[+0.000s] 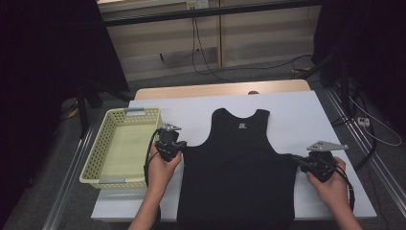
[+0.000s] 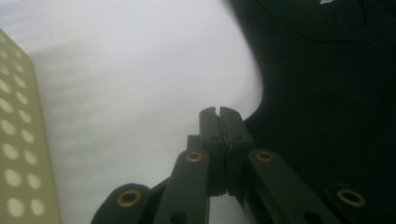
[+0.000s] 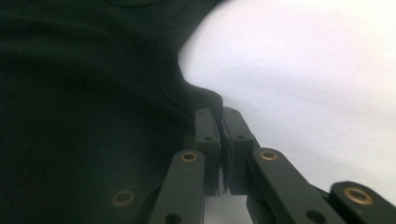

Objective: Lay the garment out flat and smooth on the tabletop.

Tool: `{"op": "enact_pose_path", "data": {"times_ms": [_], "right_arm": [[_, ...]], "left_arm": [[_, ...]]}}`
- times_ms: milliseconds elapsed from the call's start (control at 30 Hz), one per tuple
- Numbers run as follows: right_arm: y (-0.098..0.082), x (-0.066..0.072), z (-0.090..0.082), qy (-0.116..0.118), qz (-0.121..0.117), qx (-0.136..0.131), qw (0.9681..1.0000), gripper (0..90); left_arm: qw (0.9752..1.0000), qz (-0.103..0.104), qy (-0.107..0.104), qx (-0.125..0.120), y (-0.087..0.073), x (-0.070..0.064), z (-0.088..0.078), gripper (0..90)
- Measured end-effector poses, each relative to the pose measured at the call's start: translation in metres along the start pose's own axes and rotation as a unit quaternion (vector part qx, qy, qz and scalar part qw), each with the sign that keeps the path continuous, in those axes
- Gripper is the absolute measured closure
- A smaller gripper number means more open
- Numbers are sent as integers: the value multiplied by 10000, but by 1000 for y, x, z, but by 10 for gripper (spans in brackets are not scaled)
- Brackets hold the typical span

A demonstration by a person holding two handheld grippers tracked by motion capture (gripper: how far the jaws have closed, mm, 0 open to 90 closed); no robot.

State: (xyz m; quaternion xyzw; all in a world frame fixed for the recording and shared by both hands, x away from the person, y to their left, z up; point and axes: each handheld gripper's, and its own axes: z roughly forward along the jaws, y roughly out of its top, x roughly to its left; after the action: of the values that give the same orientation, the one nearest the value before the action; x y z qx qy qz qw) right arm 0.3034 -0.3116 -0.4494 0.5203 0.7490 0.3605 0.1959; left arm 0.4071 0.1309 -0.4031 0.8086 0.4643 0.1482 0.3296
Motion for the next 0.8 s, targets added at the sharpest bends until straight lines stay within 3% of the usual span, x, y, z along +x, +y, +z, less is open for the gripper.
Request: {"op": "enact_pose_path", "data": {"times_ms": [67,133,267,400,467,533,600,667,733,800], "right_arm": [[1,-3,-6,-89,28,-126,9999,873],[2,-9,-13,-59,138,-195,9997,873],[0,-17,-14,-29,323,-126,9994,872],[2,-11,-3,66,164,50,9998,786],[6,-8,-3,81,82,-114,9999,669],[12,-7,-4,40,120,-344,9993,523],[16,-6,-3,45,169,-516,9985,419],[19,-7,1,38,193,-575,9982,324],[20,-8,7,18,251,-544,9982,273],[23,-9,13,-19,148,-542,9984,237]], "left_arm": [[9999,-28,21,-103,3,3,-5,895],[9994,-184,-184,-232,4,5,-7,896],[9999,-64,-65,75,-2,-1,9,894],[9997,-31,-24,230,-8,0,16,850],[9997,-17,-97,232,-8,-1,17,610],[9988,-97,-466,149,-6,-1,18,484],[9981,-126,-577,161,-4,-2,20,309],[9969,-60,-773,102,-2,-2,21,287],[9966,12,-813,126,0,-3,23,231],[9962,-50,-864,28,2,-3,26,194]]}}
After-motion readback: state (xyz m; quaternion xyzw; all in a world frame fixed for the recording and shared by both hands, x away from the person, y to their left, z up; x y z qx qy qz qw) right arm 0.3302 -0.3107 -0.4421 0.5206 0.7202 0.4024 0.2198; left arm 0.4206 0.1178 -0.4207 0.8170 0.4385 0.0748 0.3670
